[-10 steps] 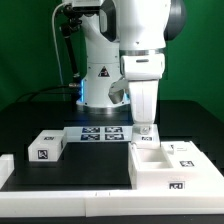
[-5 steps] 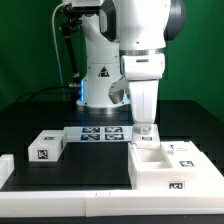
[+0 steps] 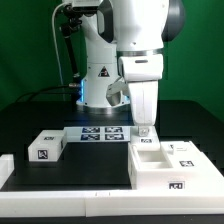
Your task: Assemble cabinet
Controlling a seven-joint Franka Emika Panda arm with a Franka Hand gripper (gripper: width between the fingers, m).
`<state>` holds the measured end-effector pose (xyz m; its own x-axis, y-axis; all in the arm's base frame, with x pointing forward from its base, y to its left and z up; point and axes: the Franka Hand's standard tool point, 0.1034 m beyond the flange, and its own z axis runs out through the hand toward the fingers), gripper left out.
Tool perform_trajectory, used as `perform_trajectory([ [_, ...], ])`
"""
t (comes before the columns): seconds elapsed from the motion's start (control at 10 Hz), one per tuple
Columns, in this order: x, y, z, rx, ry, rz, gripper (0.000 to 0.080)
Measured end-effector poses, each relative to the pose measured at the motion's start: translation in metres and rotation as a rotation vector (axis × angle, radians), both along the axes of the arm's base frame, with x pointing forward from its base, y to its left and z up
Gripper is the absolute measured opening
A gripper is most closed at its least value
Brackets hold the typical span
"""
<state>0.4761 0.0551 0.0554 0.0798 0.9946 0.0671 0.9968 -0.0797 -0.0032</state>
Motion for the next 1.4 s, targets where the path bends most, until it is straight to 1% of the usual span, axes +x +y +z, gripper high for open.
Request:
perform_trajectory([
  [0.2, 0.007, -0.001, 0.0, 0.003, -0.007, 0.013, 0.007],
  [0.6, 0.008, -0.001, 0.0, 0.004, -0.008, 0.014, 0.007],
  [0.9, 0.049, -0.004, 0.001, 0.02, -0.045, 0.038, 0.007],
  [1.2, 0.071, -0.003, 0.001, 0.028, -0.054, 0.03, 0.007],
  [1.4, 0.092, 0.001, 0.002, 0.036, -0.053, 0.029, 0.0071],
])
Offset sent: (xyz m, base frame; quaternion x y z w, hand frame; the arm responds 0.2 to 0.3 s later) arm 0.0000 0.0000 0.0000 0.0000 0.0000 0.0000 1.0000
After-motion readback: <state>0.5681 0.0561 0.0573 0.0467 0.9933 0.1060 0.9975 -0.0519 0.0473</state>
